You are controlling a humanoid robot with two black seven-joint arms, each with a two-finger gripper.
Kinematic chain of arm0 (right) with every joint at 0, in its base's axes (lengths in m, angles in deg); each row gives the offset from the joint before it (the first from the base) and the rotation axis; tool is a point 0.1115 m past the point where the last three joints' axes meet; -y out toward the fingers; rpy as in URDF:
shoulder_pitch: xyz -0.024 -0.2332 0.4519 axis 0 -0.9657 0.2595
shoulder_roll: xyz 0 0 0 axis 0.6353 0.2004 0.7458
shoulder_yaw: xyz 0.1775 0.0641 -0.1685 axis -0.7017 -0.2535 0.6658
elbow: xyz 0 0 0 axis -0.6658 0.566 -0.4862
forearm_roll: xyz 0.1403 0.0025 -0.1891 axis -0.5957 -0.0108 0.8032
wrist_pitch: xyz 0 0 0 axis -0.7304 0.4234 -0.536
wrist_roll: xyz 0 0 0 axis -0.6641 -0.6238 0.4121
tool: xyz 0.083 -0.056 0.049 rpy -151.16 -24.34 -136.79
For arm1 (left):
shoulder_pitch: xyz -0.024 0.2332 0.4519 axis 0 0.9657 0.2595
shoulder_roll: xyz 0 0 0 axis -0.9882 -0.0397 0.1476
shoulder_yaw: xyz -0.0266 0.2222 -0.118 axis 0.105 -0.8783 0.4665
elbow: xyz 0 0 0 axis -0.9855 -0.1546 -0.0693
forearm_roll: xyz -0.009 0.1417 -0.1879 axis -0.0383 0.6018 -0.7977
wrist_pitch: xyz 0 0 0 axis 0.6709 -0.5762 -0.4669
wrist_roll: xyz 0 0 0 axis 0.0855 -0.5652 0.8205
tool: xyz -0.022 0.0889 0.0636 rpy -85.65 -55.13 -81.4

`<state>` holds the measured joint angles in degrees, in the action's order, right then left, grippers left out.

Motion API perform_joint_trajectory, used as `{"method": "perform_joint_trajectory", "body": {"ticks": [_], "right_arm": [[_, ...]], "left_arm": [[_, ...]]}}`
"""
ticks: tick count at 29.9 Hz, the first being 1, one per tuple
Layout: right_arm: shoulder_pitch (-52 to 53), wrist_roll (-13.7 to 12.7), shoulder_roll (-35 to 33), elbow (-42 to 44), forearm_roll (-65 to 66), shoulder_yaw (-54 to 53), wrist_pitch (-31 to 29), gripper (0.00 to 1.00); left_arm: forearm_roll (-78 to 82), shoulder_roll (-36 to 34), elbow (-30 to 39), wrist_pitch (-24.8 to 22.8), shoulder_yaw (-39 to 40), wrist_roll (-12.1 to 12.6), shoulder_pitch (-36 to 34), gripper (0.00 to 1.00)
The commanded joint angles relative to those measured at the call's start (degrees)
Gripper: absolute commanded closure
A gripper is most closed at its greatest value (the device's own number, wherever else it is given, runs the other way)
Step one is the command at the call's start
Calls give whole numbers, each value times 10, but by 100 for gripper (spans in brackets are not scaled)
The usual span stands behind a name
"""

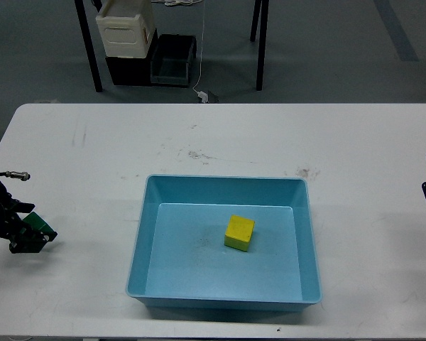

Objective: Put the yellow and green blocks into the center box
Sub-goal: 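Reach the left gripper to the green cube and grasp it, then lift the green cube with the left gripper and carry it over the bin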

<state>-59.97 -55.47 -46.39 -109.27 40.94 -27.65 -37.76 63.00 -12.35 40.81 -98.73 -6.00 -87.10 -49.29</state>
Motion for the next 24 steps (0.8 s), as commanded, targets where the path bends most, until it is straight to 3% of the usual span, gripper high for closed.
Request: {"method": "perform_joint_trajectory", "body": {"ticks": [1,3,9,14,19,24], "right_arm": [[-2,0,0,1,0,0,0,0],[-2,0,0,1,0,0,0,0],[-2,0,0,0,0,0,0,0],[-3,0,1,1,0,0,0,0],[-3,0,2,1,0,-1,1,0],[-3,0,4,1,0,-1,1,0]], "left_arm": [[1,0,0,0,0,0,2,21],[2,0,0,0,0,0,2,25],[3,-2,0,0,0,0,4,60],[0,-7,-1,2,0,0,2,77],[-39,-11,-4,3,8,0,-14,80],[-150,-48,16,2,3,0,-87,80]]}}
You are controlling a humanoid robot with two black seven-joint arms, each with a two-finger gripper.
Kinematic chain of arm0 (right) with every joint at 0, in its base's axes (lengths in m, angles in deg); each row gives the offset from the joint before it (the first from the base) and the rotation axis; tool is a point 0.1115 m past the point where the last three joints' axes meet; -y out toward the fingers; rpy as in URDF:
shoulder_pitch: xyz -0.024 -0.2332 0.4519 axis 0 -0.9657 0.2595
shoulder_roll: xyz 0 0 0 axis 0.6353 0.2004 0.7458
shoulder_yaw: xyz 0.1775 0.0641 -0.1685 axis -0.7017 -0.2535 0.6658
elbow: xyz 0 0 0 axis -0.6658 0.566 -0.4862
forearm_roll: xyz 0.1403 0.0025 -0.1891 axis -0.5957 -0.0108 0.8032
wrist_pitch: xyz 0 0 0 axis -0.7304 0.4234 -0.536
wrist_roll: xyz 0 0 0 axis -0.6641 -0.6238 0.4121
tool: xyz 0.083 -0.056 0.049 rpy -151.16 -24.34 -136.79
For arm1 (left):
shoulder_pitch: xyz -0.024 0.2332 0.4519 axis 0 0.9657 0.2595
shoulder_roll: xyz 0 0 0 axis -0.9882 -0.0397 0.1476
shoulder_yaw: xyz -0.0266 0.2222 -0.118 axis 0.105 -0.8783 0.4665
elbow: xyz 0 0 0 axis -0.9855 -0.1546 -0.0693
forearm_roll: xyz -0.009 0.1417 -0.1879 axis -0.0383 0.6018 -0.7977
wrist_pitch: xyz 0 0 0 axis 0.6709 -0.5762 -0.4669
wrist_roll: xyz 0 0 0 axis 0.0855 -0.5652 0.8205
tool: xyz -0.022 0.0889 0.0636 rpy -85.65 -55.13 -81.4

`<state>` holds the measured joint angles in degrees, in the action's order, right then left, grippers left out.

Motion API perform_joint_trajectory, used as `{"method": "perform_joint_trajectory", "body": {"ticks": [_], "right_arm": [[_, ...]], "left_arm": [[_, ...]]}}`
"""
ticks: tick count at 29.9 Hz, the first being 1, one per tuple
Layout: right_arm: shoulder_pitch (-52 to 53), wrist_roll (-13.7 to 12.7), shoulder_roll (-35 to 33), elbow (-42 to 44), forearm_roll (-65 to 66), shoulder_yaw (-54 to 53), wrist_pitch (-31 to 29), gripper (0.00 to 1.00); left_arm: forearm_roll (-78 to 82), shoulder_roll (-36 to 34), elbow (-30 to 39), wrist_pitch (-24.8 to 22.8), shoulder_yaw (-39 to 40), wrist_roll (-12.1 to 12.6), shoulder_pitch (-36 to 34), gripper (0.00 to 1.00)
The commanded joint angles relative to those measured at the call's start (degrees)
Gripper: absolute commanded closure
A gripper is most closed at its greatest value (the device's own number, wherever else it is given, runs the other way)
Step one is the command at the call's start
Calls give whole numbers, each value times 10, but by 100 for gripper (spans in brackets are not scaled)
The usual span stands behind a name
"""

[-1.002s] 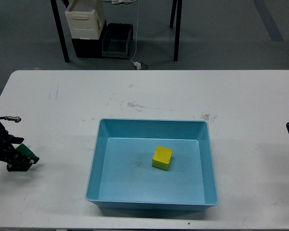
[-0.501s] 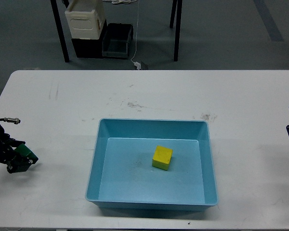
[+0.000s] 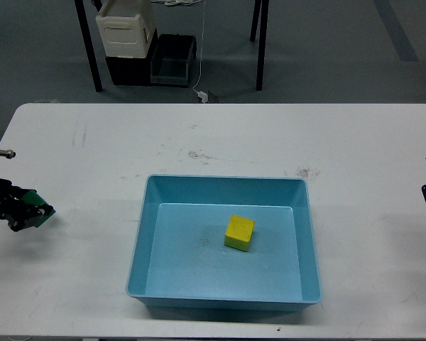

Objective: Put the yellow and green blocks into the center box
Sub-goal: 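Lift the green cube with the left gripper and carry it over the bin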

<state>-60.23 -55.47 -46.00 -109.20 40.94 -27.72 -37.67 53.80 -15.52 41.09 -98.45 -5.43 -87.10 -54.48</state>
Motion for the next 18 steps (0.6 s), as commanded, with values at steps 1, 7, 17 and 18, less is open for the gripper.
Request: {"method": "perform_joint_trajectory", "body": {"ticks": [1,7,17,18], "right_arm": [[-1,0,1,0,0,0,0,0],[-7,0,8,0,1,-1,0,0],[-8,0,8,1,0,-5,0,0],[-8,0,8,1,0,-5,0,0]], "left_arm": [[-69,-18,17,-1,-2,0,-45,80],[-77,-20,64,-5,-1,0,-135,80],[-72,5,255,-28,-1,0,-209,80],[-70,19,267,-41,-1,0,-214,80]]}}
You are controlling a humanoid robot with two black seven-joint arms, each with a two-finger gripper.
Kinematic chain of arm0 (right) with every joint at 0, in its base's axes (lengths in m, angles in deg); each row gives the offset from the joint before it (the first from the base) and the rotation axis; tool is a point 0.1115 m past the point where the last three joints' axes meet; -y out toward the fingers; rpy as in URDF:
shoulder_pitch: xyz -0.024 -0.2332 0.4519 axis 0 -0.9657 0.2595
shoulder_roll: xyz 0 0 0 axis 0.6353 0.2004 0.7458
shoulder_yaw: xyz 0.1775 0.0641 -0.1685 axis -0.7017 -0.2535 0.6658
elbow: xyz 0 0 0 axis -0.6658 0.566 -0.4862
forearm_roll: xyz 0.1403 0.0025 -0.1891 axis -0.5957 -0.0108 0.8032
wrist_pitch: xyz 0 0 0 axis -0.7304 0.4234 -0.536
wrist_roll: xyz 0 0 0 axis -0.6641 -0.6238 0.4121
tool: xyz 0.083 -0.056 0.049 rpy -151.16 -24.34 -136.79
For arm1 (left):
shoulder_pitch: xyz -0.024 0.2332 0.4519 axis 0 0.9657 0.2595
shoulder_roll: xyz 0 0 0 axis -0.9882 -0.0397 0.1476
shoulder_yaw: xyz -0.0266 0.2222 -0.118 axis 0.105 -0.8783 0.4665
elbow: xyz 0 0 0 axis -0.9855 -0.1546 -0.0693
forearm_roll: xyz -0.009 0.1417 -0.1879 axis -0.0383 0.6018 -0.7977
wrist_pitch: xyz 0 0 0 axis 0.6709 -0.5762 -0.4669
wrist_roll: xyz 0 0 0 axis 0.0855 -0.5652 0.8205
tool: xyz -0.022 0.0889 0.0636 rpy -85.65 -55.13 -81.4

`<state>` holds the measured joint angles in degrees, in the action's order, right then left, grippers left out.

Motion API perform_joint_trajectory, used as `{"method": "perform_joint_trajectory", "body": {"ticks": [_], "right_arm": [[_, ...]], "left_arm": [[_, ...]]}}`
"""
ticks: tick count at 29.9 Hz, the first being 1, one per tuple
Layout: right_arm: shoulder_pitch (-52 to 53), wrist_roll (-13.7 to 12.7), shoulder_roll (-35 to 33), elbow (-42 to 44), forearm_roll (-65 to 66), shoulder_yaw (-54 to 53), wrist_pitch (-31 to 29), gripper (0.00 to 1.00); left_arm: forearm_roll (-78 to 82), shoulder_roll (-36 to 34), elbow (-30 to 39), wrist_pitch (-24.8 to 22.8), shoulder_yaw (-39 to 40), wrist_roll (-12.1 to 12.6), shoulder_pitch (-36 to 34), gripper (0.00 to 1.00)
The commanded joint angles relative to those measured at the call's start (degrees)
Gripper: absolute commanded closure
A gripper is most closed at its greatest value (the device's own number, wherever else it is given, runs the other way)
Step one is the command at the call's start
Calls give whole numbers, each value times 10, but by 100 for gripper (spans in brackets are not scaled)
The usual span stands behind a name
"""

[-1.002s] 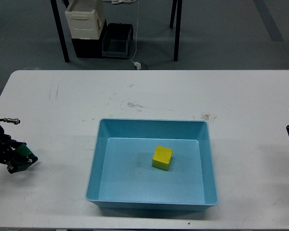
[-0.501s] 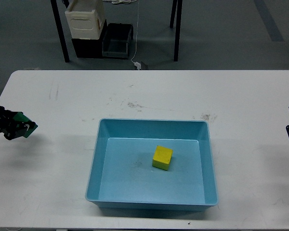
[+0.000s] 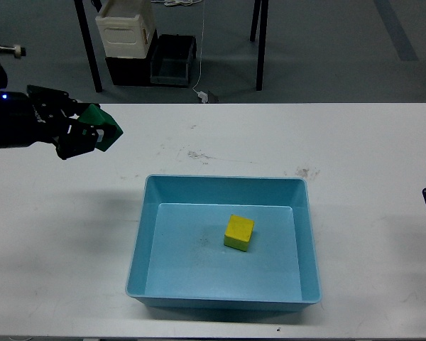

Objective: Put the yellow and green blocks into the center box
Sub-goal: 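Lift the green cube with the left gripper and carry it over the bin, then lower the green cube into the bin beside the yellow cube and release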

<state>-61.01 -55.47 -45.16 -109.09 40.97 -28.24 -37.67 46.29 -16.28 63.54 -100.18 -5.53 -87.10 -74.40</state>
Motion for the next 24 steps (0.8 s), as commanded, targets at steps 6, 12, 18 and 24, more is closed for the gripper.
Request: {"method": "perform_joint_trajectory", "body": {"ticks": [6,12,18,24], "right_arm": [[0,0,7,1,1,0,0,0],[0,0,10,1,0,0,0,0],[1,0,15,1,1,0,0,0],[4,0,15,1,1,-1,0,0]], "left_arm": [[70,146,56,-142,-2,0,-50,79],[93,247,48,-142,-43,0,-74,78],[178,308,-29,-142,-149,0,-100,77],[187,342,-75,-142,-186,0,-95,77]]}}
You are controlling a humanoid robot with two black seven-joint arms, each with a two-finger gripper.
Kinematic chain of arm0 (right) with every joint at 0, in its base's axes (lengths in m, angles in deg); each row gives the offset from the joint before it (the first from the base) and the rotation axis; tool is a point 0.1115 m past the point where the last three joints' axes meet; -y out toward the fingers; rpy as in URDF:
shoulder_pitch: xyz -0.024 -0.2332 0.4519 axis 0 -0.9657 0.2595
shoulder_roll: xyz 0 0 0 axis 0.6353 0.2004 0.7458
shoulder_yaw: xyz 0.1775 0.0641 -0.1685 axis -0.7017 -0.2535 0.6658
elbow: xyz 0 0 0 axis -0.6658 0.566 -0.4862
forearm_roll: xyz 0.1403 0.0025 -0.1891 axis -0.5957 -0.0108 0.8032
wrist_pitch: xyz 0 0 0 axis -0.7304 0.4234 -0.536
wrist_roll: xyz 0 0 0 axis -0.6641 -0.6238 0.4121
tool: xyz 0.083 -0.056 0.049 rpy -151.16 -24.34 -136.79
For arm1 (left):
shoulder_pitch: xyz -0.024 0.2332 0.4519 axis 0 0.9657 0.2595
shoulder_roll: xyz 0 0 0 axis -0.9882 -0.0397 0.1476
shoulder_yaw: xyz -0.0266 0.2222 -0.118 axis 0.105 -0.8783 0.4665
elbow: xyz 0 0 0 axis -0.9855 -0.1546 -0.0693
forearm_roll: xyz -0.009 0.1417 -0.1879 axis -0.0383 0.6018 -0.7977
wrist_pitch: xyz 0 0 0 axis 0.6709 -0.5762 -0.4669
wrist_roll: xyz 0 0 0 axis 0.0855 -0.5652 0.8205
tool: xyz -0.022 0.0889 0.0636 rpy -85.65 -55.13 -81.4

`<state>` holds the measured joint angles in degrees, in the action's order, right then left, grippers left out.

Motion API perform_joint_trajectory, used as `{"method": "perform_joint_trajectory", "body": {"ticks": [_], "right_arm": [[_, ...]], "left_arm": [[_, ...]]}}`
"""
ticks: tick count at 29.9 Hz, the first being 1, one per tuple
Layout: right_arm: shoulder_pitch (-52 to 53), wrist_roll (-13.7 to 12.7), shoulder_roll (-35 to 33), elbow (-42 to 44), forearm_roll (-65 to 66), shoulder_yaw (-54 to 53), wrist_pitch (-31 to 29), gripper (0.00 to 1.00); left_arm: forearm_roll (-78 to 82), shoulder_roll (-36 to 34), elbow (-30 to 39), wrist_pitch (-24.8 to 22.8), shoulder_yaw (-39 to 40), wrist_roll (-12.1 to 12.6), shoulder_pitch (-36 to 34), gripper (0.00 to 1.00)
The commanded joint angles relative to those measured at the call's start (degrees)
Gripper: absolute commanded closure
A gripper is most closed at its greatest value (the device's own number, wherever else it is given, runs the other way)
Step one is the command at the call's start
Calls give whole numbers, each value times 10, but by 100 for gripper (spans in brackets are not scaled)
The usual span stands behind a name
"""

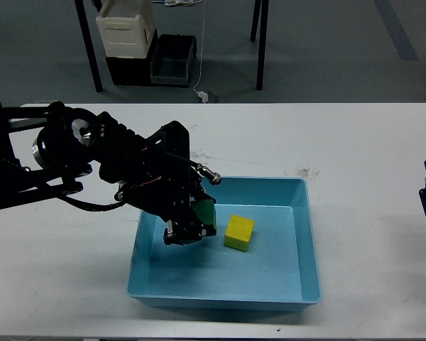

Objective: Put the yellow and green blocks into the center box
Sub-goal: 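Lower the green cube into the bin beside the yellow cube and release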

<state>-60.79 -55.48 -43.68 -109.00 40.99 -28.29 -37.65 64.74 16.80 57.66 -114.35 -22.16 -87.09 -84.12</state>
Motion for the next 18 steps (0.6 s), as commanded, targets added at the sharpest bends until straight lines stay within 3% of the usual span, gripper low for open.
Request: {"method": "perform_joint_trajectory", "body": {"ticks": [1,8,13,18], "right_arm": [[3,0,0,0,0,-1,1,0],[4,0,0,0,0,-4,1,0],[4,0,0,-5,0,-4,0,0],[5,0,0,-5,0,-4,0,0]], "left_arm": [[4,15,-23,0,-27,0,3,76],[7,24,-47,0,-42,0,11,70],[1,25,-49,0,-42,0,12,43],[0,25,-51,0,-36,0,26,33]]}}
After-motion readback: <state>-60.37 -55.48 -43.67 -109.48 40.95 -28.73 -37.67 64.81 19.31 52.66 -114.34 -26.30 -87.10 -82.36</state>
